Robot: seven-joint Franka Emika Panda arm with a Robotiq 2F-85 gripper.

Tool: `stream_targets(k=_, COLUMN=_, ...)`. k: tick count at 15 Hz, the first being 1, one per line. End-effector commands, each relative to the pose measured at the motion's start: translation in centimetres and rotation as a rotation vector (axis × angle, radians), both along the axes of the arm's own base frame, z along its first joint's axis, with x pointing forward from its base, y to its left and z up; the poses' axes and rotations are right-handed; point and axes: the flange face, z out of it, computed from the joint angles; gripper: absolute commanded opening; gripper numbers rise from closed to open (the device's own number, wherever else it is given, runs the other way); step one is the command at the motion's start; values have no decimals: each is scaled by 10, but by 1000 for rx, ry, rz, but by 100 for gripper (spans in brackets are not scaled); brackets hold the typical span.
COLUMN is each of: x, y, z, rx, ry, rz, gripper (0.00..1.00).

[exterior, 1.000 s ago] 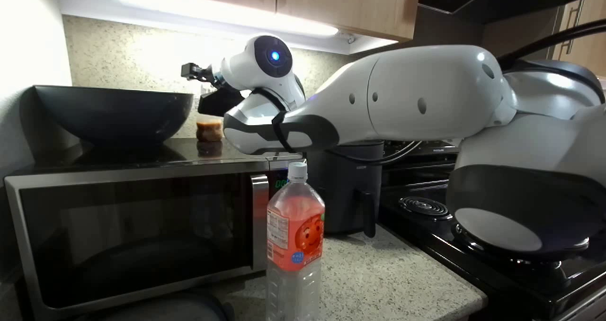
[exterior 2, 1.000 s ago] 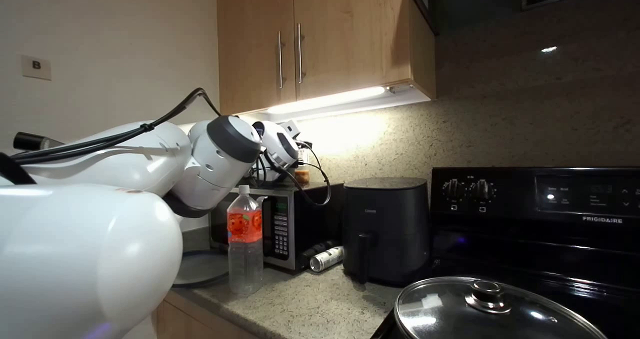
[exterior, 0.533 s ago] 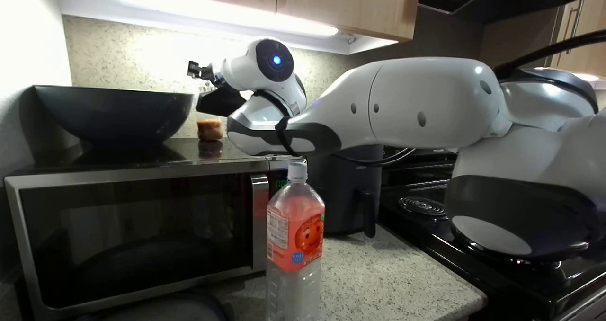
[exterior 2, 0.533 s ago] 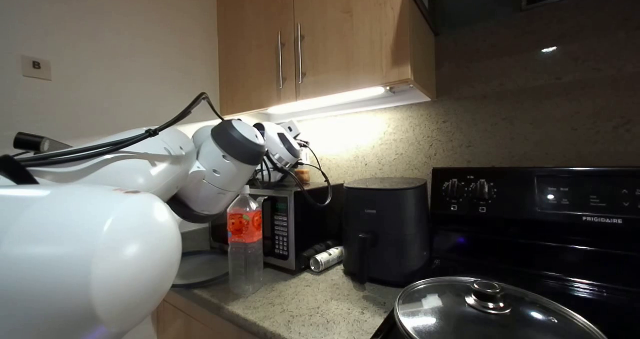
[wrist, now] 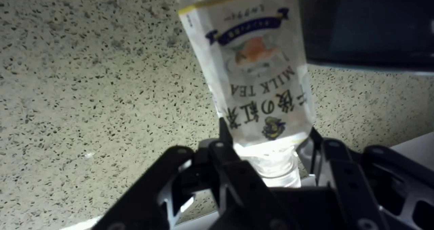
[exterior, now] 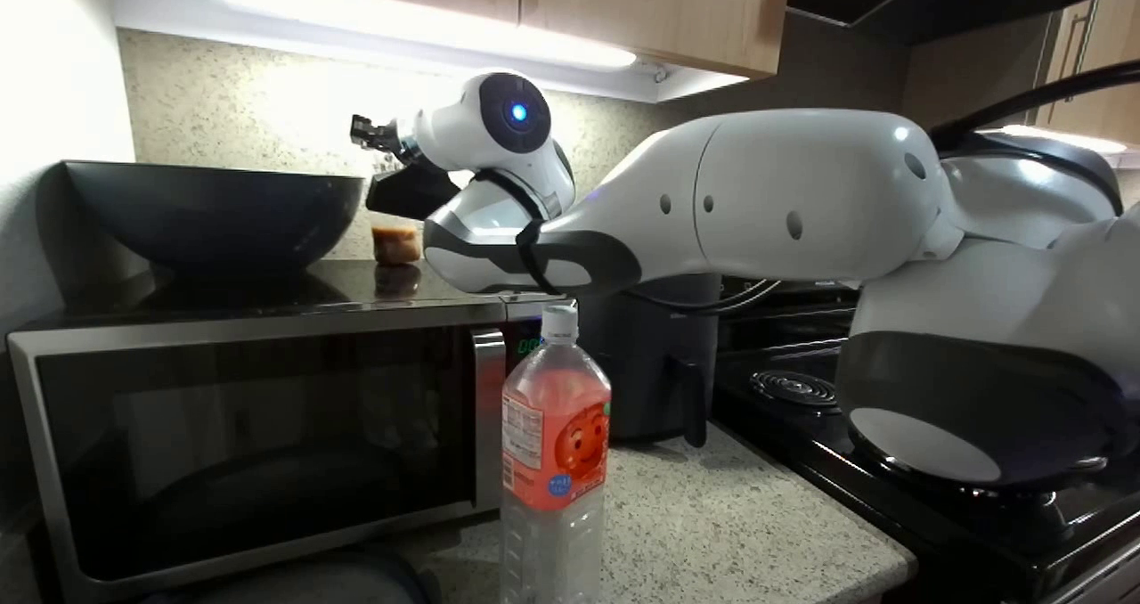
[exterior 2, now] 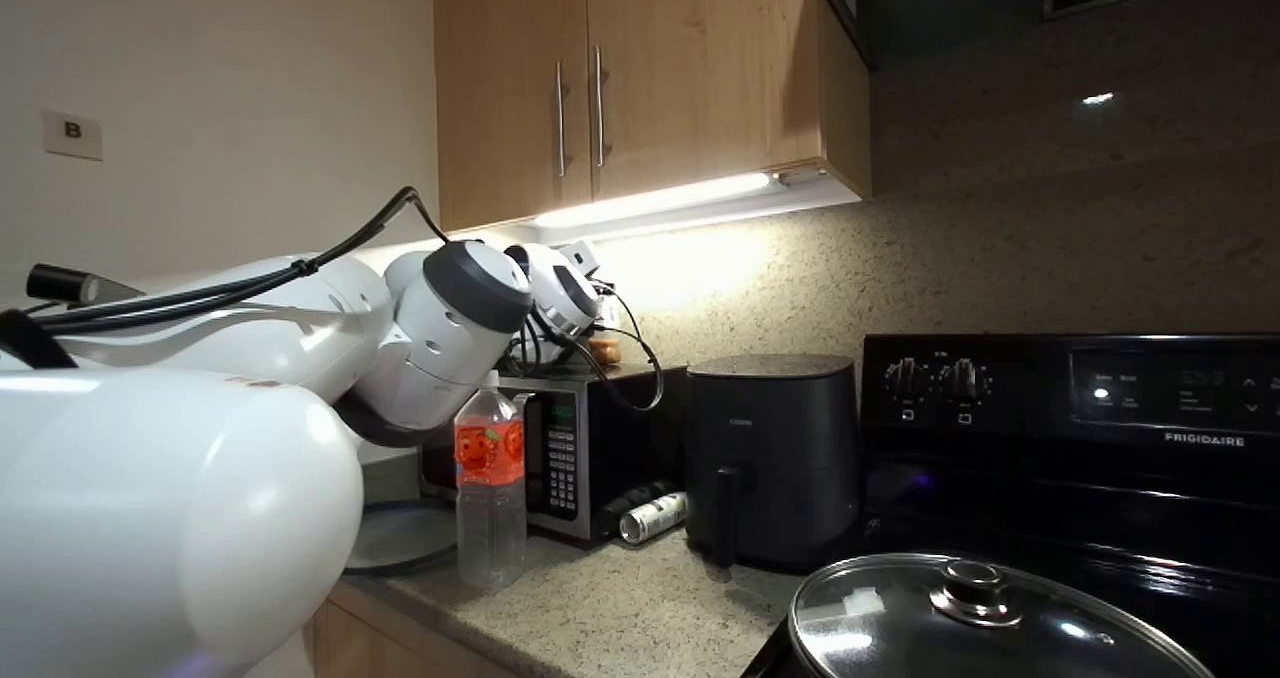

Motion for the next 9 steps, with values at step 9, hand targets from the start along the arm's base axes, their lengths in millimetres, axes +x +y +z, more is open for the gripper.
stream_targets(k=9, x=2, y=-20, z=53, rx=33, ry=115, rz=-45, gripper=23)
